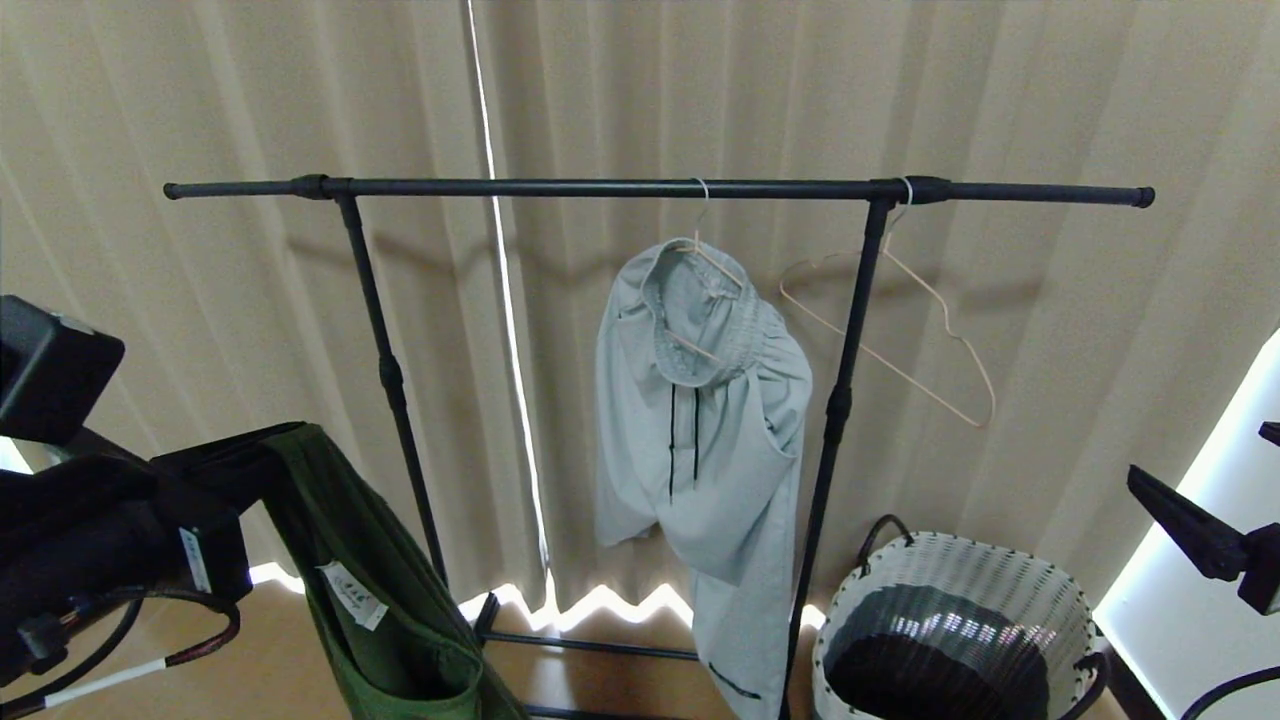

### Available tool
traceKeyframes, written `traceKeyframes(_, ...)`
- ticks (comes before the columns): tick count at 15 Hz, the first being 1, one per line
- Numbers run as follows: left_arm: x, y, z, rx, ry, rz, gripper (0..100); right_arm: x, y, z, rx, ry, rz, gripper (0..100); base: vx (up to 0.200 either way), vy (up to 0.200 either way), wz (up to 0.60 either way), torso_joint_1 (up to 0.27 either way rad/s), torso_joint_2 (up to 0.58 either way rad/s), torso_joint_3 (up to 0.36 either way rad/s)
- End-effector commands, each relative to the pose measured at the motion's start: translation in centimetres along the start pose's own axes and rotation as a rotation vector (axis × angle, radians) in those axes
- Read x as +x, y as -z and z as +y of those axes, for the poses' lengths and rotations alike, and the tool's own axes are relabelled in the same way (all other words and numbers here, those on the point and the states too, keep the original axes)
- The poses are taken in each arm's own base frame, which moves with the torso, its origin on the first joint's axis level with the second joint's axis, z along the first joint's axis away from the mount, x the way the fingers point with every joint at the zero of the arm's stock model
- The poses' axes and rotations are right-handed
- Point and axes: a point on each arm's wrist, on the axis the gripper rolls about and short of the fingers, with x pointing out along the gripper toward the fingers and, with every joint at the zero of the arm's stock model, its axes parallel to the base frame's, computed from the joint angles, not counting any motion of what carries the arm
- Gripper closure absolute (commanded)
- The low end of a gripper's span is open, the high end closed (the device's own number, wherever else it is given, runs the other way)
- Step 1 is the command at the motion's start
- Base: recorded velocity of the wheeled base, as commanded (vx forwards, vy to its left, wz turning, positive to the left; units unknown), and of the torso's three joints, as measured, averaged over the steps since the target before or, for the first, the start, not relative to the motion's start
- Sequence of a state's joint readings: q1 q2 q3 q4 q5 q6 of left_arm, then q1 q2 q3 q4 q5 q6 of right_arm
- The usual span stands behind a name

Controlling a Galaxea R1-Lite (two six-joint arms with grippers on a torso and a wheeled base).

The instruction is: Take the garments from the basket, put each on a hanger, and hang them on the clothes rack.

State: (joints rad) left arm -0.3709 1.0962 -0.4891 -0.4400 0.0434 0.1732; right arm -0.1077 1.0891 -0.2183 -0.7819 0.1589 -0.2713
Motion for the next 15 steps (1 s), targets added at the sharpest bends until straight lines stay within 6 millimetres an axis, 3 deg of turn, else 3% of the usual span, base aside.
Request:
traceKeyframes(1, 0.0, 0.2, 0.1, -0.002, 0.002, 0.005, 100, 0.0, 0.0, 0.0, 0.0, -0.001, 0.0, 0, 0.2, 0.0, 0.0, -0.007, -0.01, 0.002)
traceKeyframes(12, 0.0, 0.8, 0.0, 0.002, 0.005, 0.023, 100, -0.1, -0.1, 0.0, -0.001, 0.001, -0.007, 0, 0.2, 0.0, 0.0, 0.006, 0.0, 0.003)
traceKeyframes(15, -0.8, 1.7, -0.1, -0.01, 0.005, 0.035, 100, -1.3, 0.7, 0.4, 0.008, -0.006, -0.006, 0, 0.0, 0.0, 0.0, 0.0, 0.0, 0.0)
